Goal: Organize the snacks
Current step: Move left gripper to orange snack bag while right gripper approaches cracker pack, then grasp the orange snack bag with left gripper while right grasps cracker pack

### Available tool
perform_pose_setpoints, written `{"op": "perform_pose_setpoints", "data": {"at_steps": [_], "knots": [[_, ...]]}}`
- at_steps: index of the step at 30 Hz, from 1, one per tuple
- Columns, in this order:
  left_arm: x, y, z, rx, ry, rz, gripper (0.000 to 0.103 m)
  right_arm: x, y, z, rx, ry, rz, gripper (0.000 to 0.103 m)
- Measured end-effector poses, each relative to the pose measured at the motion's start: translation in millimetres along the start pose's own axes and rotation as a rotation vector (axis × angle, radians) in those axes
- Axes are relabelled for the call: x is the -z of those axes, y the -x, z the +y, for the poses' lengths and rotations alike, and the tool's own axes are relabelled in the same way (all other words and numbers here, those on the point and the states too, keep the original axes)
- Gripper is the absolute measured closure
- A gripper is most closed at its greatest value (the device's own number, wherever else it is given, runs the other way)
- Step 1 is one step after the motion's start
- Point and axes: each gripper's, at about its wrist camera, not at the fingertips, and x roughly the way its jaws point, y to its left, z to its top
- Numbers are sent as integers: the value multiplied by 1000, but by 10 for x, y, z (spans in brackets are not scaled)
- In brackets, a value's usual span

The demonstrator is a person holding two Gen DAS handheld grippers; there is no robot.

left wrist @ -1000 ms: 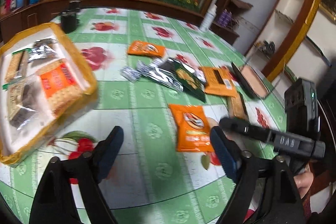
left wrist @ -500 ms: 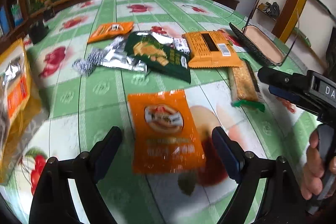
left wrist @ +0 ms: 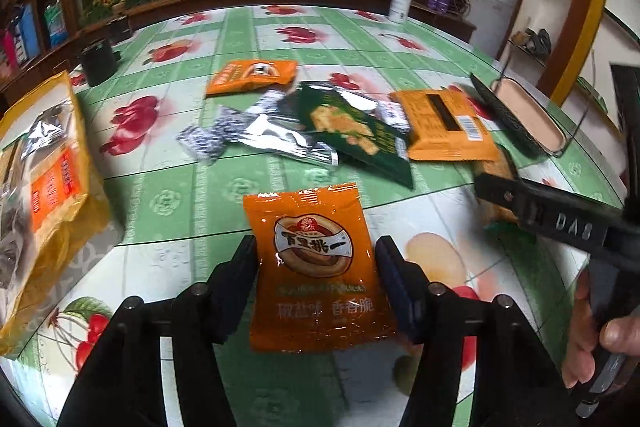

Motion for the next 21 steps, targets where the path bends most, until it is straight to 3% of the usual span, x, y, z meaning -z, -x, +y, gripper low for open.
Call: {"op": "perform_pose_setpoints", "data": {"at_steps": [1,2,6,13,21], "knots": [[-3,-1,13,-7,1,0,44,14,1,10,25,16,-3,42],[-10,-4,23,-15,3,0,44,34,14,11,42,32,-5,45],[-20,-1,143,-57,24,0,44,161,122,20,11,63,9,46],[-21,3,162,-63,24,1,44,357,170,488,-146,166,44,48],[-14,7,168,-62,24,1,44,317,112,485,-189,146,46,48]]}}
